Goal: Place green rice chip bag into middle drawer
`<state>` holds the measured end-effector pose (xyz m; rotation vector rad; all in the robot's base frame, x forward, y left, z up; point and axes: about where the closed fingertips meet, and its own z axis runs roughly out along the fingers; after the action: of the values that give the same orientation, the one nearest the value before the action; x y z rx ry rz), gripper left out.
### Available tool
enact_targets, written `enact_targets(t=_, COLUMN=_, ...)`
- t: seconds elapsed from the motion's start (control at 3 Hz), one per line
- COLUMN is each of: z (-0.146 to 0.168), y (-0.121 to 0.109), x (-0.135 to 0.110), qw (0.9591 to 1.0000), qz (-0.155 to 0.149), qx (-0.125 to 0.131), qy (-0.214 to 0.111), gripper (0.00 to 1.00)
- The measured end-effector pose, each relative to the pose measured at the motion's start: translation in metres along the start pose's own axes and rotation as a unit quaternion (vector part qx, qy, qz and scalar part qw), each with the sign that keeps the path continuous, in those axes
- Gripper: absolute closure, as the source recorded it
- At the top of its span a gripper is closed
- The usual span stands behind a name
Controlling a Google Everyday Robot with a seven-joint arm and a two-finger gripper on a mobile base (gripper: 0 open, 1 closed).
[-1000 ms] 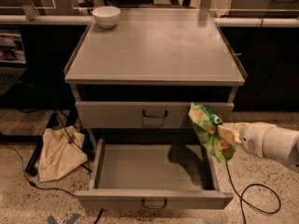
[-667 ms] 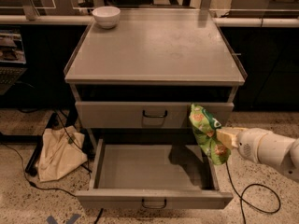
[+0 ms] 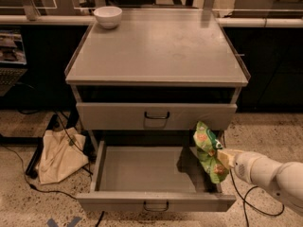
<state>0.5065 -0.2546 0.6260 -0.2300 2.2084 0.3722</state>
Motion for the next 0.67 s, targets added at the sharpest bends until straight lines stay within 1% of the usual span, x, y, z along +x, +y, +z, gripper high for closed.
enact_targets(t=0.33, z=0.020, y=-0.017, x=0.037, qw=0.9992, qz=0.034, qx=0.014, qy=0.017, gripper=1.00)
enact_targets(t=0.67, z=0.053, y=-0.029, x=0.067, qw=0.9977, qz=0.051, qx=0.011, qy=0.043, gripper=1.00)
